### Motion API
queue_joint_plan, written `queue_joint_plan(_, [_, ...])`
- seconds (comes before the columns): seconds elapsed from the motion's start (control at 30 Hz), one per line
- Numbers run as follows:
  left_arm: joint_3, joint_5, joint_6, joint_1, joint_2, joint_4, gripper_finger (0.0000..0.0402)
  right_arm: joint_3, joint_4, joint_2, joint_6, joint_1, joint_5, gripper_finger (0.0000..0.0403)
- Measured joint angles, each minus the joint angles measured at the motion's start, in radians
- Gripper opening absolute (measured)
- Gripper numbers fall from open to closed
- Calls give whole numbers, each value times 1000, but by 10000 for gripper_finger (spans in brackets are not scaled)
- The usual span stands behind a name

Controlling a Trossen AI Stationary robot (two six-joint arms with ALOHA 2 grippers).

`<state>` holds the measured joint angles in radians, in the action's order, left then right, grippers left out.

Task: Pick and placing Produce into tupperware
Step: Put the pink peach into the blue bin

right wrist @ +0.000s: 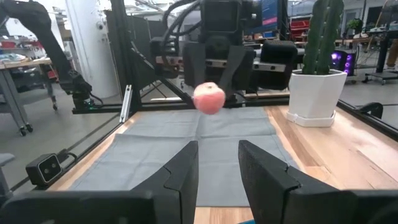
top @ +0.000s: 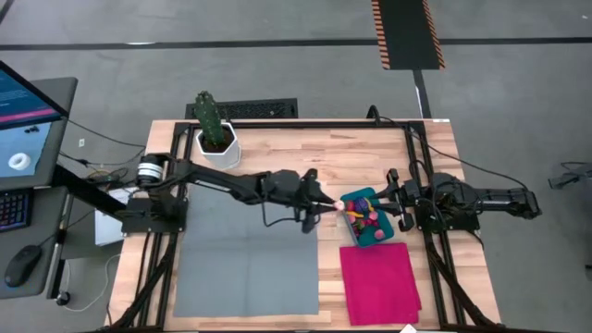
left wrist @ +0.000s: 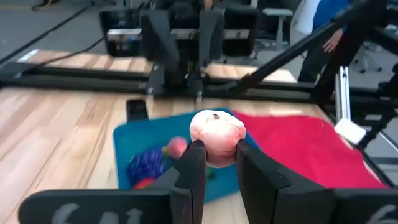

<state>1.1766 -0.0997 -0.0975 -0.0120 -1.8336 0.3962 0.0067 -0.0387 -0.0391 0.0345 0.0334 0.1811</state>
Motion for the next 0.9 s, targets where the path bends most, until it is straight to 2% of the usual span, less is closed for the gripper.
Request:
queue_joint_plan(0.27, [145, 27, -55, 27, -142, -100, 68, 0, 0, 0, 0, 0, 0, 139])
queue_joint_plan(0.53, [251, -60, -82, 39, -275, -97, 68, 0, 0, 0, 0, 0, 0, 138])
queue_joint_plan(0.63, [281, -52, -134, 41, -299, -90, 70, 0, 0, 0, 0, 0, 0, 139])
queue_joint_plan(0.77, [296, -40, -152, 49, -332, -103, 90, 0, 0, 0, 0, 0, 0, 137])
queue_joint_plan(0.9, [299, -36, -180, 60, -331, -155, 129, 0, 0, 0, 0, 0, 0, 138])
